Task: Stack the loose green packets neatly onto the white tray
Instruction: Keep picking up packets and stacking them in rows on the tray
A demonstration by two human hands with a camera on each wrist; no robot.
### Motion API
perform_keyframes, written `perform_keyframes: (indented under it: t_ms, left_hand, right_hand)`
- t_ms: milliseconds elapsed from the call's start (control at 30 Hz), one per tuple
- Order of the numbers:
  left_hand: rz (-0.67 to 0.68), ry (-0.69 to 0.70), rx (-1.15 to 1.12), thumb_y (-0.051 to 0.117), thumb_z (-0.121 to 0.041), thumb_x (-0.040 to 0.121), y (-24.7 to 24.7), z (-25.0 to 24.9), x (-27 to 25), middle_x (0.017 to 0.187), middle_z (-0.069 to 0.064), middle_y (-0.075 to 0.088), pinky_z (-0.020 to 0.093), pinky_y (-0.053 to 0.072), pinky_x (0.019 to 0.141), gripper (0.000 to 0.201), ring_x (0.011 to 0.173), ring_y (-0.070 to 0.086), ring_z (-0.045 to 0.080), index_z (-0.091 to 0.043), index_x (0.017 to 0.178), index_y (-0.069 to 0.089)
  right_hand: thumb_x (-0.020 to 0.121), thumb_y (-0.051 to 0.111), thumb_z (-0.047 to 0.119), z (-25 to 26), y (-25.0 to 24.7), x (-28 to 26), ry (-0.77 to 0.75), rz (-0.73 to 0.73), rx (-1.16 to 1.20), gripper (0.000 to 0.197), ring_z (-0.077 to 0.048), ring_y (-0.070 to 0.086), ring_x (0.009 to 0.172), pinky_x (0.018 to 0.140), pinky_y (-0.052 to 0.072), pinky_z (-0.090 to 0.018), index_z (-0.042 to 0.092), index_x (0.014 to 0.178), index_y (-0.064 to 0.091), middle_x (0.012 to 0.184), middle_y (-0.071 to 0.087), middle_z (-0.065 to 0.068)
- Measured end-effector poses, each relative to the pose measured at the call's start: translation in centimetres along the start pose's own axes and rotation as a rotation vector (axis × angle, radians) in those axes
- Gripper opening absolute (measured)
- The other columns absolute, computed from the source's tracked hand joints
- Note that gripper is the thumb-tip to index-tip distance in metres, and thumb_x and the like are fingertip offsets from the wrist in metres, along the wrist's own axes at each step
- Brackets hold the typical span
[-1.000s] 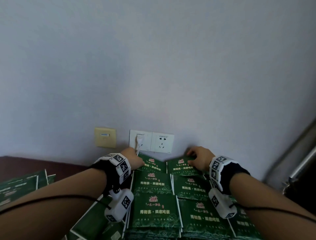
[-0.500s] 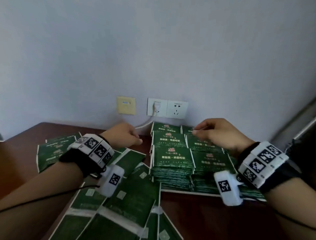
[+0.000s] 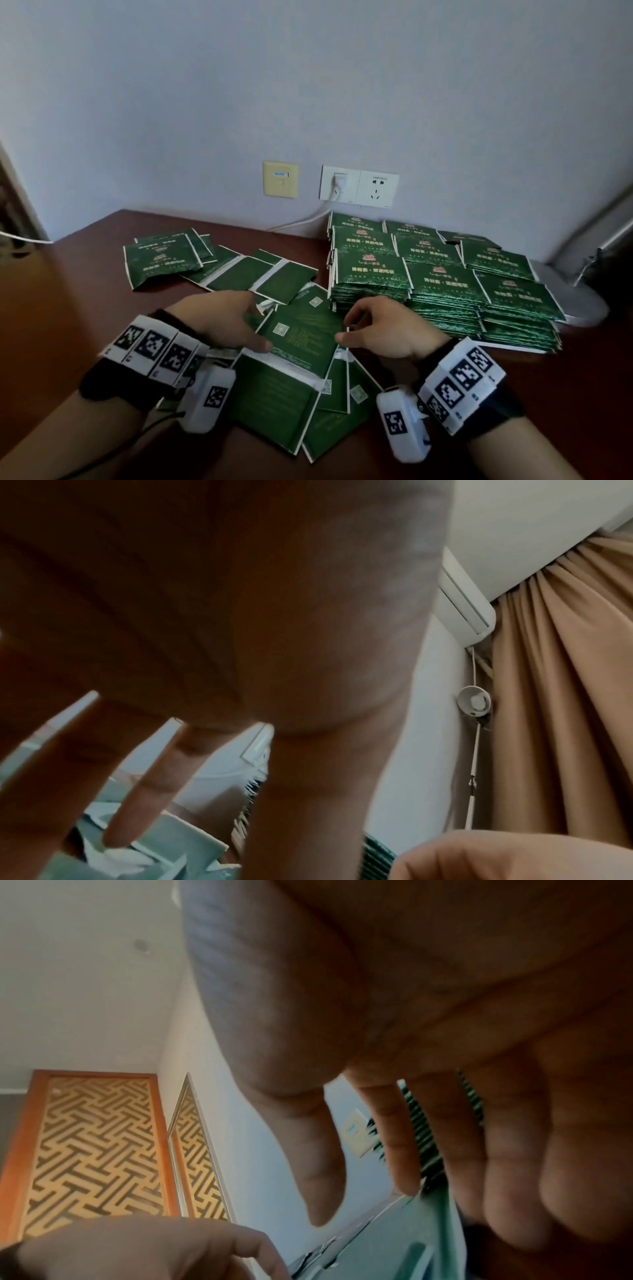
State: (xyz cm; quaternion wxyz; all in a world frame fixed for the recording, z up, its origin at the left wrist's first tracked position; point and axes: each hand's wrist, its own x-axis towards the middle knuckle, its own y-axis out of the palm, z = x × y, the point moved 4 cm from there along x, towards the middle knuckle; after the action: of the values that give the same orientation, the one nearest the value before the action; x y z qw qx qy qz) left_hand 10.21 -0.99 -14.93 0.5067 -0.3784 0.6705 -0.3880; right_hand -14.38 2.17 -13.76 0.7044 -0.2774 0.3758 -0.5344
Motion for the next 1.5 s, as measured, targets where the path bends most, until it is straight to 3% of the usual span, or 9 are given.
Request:
perform_keyframes:
  t_ms: [233, 433, 600, 700, 833, 1000, 1200, 1367, 1500]
  left_hand:
    - [0.09, 0.051, -0.056, 0.087, -0.043, 0.067, 0.8, -0.5, 0.6, 0.104, -0.008, 0.058, 0.03, 0.049, 0.081, 0.076, 0.095, 0.061, 0.016, -0.026, 0.129, 0.046]
    - [0.135, 0.219, -0.139, 0.083, -0.039, 0.066, 1.4, -0.8, 1.2, 0.096, -0.006, 0.076, 0.041, 0.057, 0.089, 0.042, 0.091, 0.071, 0.016, -0.019, 0.101, 0.072]
    - [0.105, 0.282, -0.302, 0.078, -0.018, 0.079, 0.9, 0.1, 1.4, 0.092, -0.006, 0.077, 0.037, 0.057, 0.086, 0.013, 0.087, 0.072, 0.015, -0.021, 0.092, 0.074]
    - [0.093, 0.288, -0.447, 0.072, -0.003, 0.085, 0.2, 0.8, 1.2, 0.09, 0.01, 0.076, 0.026, 0.053, 0.062, 0.016, 0.068, 0.068, 0.016, -0.015, 0.095, 0.075]
    - [0.15, 0.355, -0.662, 0.058, 0.013, 0.089, 0.2, 0.6, 0.5, 0.11, 0.013, 0.074, 0.038, 0.06, 0.079, 0.033, 0.097, 0.073, 0.026, -0.003, 0.117, 0.065]
    - [0.222, 0.362, -0.767, 0.061, 0.004, 0.092, 1.1, -0.2, 0.5, 0.104, 0.023, 0.072, 0.028, 0.051, 0.049, 0.028, 0.076, 0.065, 0.033, -0.011, 0.115, 0.065]
    - [0.313, 0.35, -0.964, 0.065, -0.01, 0.085, 3.2, -1.0, 1.8, 0.127, 0.033, 0.059, 0.084, 0.024, 0.098, 0.042, 0.117, 0.04, 0.072, -0.011, 0.127, 0.06]
    - [0.308, 0.336, -1.035, 0.045, 0.02, 0.088, 3.1, -1.4, 2.5, 0.107, 0.018, 0.071, 0.034, 0.057, 0.059, 0.047, 0.074, 0.066, 0.031, -0.013, 0.099, 0.077]
    - [0.304, 0.329, -1.114, 0.033, 0.026, 0.087, 3.2, -2.1, 2.5, 0.104, 0.035, 0.068, 0.036, 0.062, 0.071, 0.044, 0.083, 0.072, 0.036, 0.012, 0.094, 0.074]
  right_hand:
    - [0.076, 0.08, 0.046, -0.4, 1.5, 0.7, 0.032, 0.079, 0.019, 0.038, -0.016, 0.063, 0.092, 0.087, 0.057, -0.042, 0.029, 0.103, 0.058, 0.1, 0.061, 0.005]
    - [0.079, 0.081, 0.017, 0.2, 1.9, 0.7, -0.003, 0.037, 0.123, 0.035, -0.01, 0.055, 0.068, 0.059, 0.045, -0.023, 0.023, 0.104, 0.057, 0.086, 0.057, 0.003]
    - [0.076, 0.07, -0.012, 0.0, 1.9, 0.7, -0.011, -0.009, 0.307, 0.048, -0.02, 0.059, 0.062, 0.066, 0.059, -0.045, 0.021, 0.101, 0.045, 0.084, 0.057, -0.007]
    - [0.074, 0.069, -0.013, -0.5, 1.7, 0.0, -0.022, 0.001, 0.314, 0.059, -0.018, 0.059, 0.064, 0.058, 0.054, -0.035, 0.024, 0.113, 0.043, 0.088, 0.06, -0.004]
    - [0.074, 0.064, -0.02, -2.4, 0.5, -2.2, 0.005, -0.059, 0.448, 0.081, -0.019, 0.071, 0.08, 0.056, 0.051, -0.025, 0.026, 0.136, 0.045, 0.1, 0.071, -0.005]
    - [0.081, 0.053, -0.027, -4.5, -0.9, -5.1, -0.056, -0.146, 0.659, 0.043, -0.006, 0.064, 0.05, 0.04, 0.043, -0.016, 0.004, 0.103, 0.073, 0.088, 0.076, -0.01]
    - [0.089, 0.05, -0.019, -7.7, -2.2, -5.2, 0.054, -0.315, 0.736, 0.037, -0.019, 0.067, 0.053, 0.044, 0.051, -0.024, 0.004, 0.079, 0.077, 0.075, 0.075, -0.015]
    - [0.091, 0.035, -0.019, -10.2, -2.8, -6.2, 0.141, -0.294, 0.608, 0.043, -0.009, 0.058, 0.04, 0.041, 0.045, -0.018, -0.006, 0.083, 0.075, 0.069, 0.071, -0.017]
    - [0.096, 0.031, -0.01, -11.5, -2.2, -6.5, 0.204, -0.176, 0.553, 0.047, -0.022, 0.069, 0.065, 0.076, 0.058, -0.043, 0.0, 0.082, 0.076, 0.077, 0.075, -0.017]
